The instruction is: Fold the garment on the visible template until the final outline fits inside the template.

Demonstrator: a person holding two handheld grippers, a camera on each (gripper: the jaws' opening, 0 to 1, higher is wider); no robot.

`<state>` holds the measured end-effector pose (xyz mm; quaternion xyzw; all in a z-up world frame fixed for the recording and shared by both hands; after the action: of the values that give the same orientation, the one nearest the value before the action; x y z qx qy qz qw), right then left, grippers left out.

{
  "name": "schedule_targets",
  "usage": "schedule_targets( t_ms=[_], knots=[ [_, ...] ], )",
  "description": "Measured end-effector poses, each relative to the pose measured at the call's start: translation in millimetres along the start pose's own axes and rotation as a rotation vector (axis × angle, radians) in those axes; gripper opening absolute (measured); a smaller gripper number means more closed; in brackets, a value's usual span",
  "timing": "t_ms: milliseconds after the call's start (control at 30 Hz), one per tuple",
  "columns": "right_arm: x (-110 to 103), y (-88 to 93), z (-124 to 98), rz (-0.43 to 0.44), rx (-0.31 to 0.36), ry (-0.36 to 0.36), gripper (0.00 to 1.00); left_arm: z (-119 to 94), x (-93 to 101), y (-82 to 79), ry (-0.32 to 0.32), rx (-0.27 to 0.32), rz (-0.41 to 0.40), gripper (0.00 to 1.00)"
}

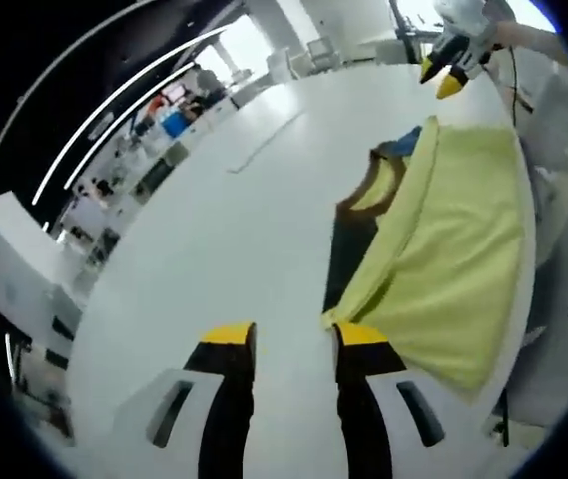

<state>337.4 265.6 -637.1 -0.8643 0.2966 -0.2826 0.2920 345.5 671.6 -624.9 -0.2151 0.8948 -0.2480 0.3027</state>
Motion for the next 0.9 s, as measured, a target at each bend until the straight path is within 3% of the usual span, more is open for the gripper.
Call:
schedule_targets(
  t_ms=[233,333,567,900],
  knots=[
    [-2,16.2,6,-0.007,-0.034,-0.014,0.26,7,8.6,5.3,0.019,-0.024,0.003,0.28],
    [-3,21.7,8,-0.003,-0.050,-0.021,0.26,13,13.1,10.2,0.028,-0.062,0.035,0.27],
    [-5,25.2,13,-0.010,-0.057,-0.041,0.25,22,18.0,8.9,0.066,-0.048,0.023,0.27],
    [-6,28.5,21,0.000,-0.067,-0.049,0.21,30,18.7,10.9,0.072,-0.059,0.021,0.25]
  ],
)
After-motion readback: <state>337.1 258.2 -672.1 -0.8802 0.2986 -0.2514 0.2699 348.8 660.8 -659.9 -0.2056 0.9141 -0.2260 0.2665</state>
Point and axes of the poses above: the point that each gripper's makers call its tool centre point, and the gripper's own axes: z roughly forward along the fingers, x roughly to its right, y roughly out of its underside, the point moved 8 cm from there along -z, roughly backward along the fingers
